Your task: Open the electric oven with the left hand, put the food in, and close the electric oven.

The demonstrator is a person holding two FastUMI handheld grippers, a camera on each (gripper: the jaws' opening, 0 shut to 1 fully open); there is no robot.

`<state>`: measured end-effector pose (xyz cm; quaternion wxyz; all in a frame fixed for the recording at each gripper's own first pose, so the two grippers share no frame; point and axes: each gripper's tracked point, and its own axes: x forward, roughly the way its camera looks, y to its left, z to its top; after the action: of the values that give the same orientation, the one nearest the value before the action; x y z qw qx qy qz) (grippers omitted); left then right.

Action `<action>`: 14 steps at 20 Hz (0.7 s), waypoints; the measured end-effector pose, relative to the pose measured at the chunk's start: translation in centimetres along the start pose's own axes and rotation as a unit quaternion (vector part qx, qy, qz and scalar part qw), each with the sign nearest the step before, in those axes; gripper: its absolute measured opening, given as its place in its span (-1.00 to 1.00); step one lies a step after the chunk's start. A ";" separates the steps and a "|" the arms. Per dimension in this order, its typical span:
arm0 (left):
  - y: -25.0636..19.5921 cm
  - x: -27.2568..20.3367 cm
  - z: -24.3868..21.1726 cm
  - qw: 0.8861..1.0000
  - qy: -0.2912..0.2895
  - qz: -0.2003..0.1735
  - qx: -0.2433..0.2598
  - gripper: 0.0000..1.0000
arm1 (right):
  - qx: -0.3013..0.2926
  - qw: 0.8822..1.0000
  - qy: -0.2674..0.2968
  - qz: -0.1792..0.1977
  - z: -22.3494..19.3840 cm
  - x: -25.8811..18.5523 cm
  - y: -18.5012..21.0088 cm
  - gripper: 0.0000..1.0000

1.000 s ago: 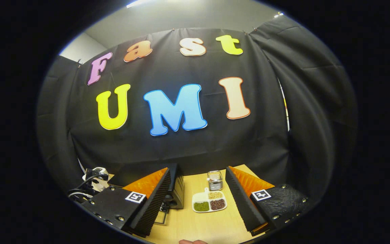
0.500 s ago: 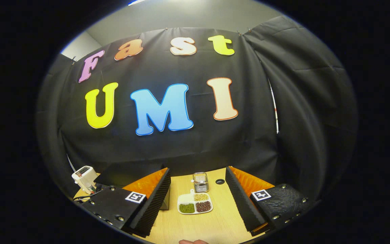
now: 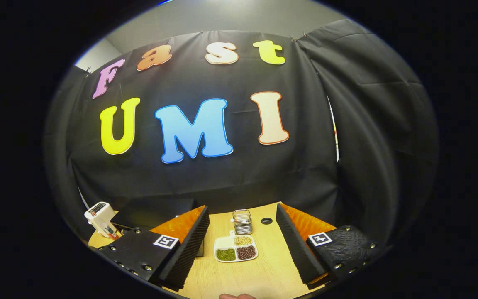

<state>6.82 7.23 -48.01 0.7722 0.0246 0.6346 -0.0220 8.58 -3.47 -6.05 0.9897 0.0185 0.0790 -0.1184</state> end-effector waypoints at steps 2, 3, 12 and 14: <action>0.0 0.0 0.0 1.000 0.005 -0.002 0.010 0.88 | -0.005 1.000 -0.002 0.001 0.1 0.1 0.4 0.96; -0.1 -0.1 -0.2 1.000 0.006 -0.003 0.011 0.88 | -0.005 1.000 -0.001 0.003 0.0 0.2 0.7 0.96; -0.1 -3.5 0.3 0.999 -0.039 -0.013 0.014 0.94 | 0.000 1.000 -0.003 0.020 0.5 -0.2 2.6 0.96; -0.2 -4.5 0.4 0.998 -0.051 -0.019 0.014 0.88 | 0.000 1.000 -0.004 0.025 0.5 -0.5 3.1 0.96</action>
<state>6.32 7.05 -43.53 0.8027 0.0220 0.5942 -0.0470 8.89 -0.38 -5.37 0.9926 0.0198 0.0745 -0.0936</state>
